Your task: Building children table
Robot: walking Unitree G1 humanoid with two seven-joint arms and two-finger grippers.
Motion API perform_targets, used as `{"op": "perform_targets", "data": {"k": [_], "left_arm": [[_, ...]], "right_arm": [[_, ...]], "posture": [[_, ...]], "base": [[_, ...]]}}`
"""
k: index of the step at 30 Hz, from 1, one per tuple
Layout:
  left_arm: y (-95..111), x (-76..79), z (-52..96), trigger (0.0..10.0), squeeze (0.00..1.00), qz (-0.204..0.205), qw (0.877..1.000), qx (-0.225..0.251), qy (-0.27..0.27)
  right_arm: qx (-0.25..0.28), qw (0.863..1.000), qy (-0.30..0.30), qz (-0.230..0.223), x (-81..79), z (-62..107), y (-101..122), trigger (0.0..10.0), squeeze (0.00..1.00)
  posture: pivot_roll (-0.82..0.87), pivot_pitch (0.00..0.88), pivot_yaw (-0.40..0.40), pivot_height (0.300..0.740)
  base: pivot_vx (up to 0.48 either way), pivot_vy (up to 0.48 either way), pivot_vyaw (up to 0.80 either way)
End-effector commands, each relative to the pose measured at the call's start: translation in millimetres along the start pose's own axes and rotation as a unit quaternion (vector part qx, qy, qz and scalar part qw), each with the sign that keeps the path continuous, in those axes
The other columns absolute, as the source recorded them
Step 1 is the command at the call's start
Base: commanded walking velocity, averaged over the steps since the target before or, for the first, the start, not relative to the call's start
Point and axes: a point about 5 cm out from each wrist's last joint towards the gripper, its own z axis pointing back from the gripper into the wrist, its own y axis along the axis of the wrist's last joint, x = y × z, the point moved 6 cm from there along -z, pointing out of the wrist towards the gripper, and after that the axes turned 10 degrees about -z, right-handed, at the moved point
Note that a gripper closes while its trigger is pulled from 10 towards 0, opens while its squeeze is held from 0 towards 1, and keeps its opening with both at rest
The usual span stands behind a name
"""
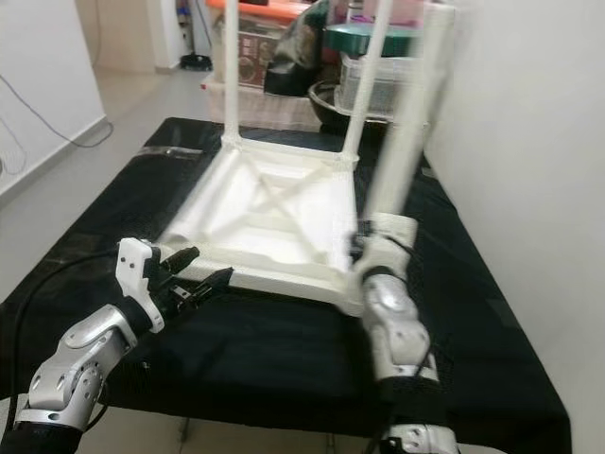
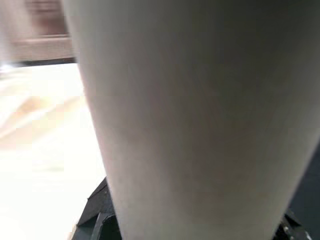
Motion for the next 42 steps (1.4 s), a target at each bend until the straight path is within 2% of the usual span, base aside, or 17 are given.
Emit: {"op": "perform_targets", "data": {"k": [1,7,8,10,11,19,21,24,30,33,34,35,37,38,40,41,42], "left_arm": [[-3.4,1.8,0.4,10.0,0.00,0.005,1.000,-0.006,-0.003],[-3.6,1.6,0.4,10.0,0.00,0.006,1.000,-0.006,-0.003],[-3.8,1.7,0.3,10.0,0.00,0.005,1.000,-0.007,-0.004],[-3.8,1.8,0.1,10.0,0.00,0.005,1.000,-0.007,-0.004],[-3.6,1.9,-0.1,10.0,0.00,0.005,1.000,-0.007,-0.004],[-2.8,1.4,-0.5,10.0,0.00,0.007,1.000,-0.004,-0.001],[-2.7,1.2,-0.8,10.0,0.00,0.008,1.000,-0.004,-0.001],[-2.7,1.1,-0.9,10.0,0.00,0.008,1.000,-0.004,-0.001],[-2.5,0.5,-1.5,10.0,0.00,0.009,1.000,-0.003,0.001],[-2.5,0.4,-1.7,10.0,0.00,0.009,1.000,-0.003,0.002],[-2.4,0.3,-1.8,10.0,0.00,0.009,1.000,-0.003,0.002],[-2.4,0.2,-1.8,10.0,0.00,0.009,1.000,-0.003,0.002],[-2.3,0.0,-1.9,10.0,0.00,0.009,1.000,-0.002,0.002],[-2.3,0.0,-1.9,10.0,0.00,0.009,1.000,-0.002,0.002],[-2.1,0.1,-1.8,10.0,0.00,0.010,1.000,-0.001,0.002],[-1.9,0.1,-1.7,10.0,0.00,0.010,1.000,-0.001,0.002],[-1.9,0.1,-1.7,10.0,0.00,0.010,1.000,-0.001,0.002]], "right_arm": [[-0.111,0.993,-0.048,0.020,20.6,12.2,-58.5,10.0,0.00],[-0.122,0.992,-0.004,0.025,2.6,16.8,-65.7,10.0,0.00],[-0.117,0.992,0.040,0.019,-13.3,18.1,-62.8,10.0,1.00],[-0.107,0.991,0.085,0.009,-30.1,18.5,-55.3,10.0,1.00],[-0.090,0.988,0.124,-0.007,-43.4,17.8,-43.3,10.0,0.00],[-0.011,0.953,0.304,-0.008,-80.3,13.5,20.3,10.0,0.00],[0.012,0.924,0.383,0.014,-94.8,24.4,36.5,10.0,0.00],[0.017,0.912,0.409,0.024,-99.4,29.0,40.7,10.0,0.00],[0.011,0.867,0.493,0.076,-115.8,40.1,36.8,10.0,0.00],[-0.008,0.831,0.547,0.105,-127.5,52.3,20.4,10.0,0.00],[-0.013,0.829,0.547,0.114,-128.2,51.6,15.4,0.0,0.00],[-0.019,0.832,0.541,0.121,-127.2,48.5,11.4,0.0,0.00],[-0.027,0.869,0.476,0.135,-119.3,26.4,7.6,0.0,0.00],[-0.027,0.869,0.476,0.135,-119.3,26.4,7.6,0.0,0.00],[-0.026,0.967,0.242,0.079,-70.8,-26.3,18.3,0.0,0.00],[-0.023,0.986,0.156,0.050,-48.7,-37.8,20.9,0.0,0.00],[-0.023,0.986,0.156,0.050,-48.7,-37.8,20.9,0.0,0.00]], "posture": [[0.06,0.000,-0.117,0.740],[0.05,0.000,-0.115,0.740],[0.05,0.000,-0.113,0.740],[0.06,0.000,-0.114,0.740],[0.05,0.000,-0.117,0.740],[0.06,0.000,-0.126,0.740],[0.06,0.000,-0.126,0.740],[0.06,0.000,-0.126,0.740],[0.08,0.000,-0.136,0.740],[0.08,0.000,-0.140,0.740],[0.09,0.000,-0.142,0.740],[0.09,0.000,-0.142,0.740],[0.09,0.000,-0.142,0.740],[0.09,0.000,-0.142,0.740],[0.08,0.000,-0.141,0.740],[0.08,0.000,-0.141,0.740],[0.08,0.000,-0.141,0.740]], "base": [[0.000,0.000,0.00],[0.000,0.000,0.00],[0.000,0.000,0.00],[0.000,0.000,0.00],[0.000,0.000,0.00],[0.000,0.000,0.00],[0.000,0.000,0.00],[0.000,0.000,0.00],[0.000,0.000,0.00],[0.000,0.000,0.00],[0.000,0.000,0.00],[0.000,0.000,0.00],[0.000,0.000,0.00],[0.000,0.000,0.00],[0.000,0.000,0.00],[0.000,0.000,0.00],[0.000,0.000,0.00]]}}
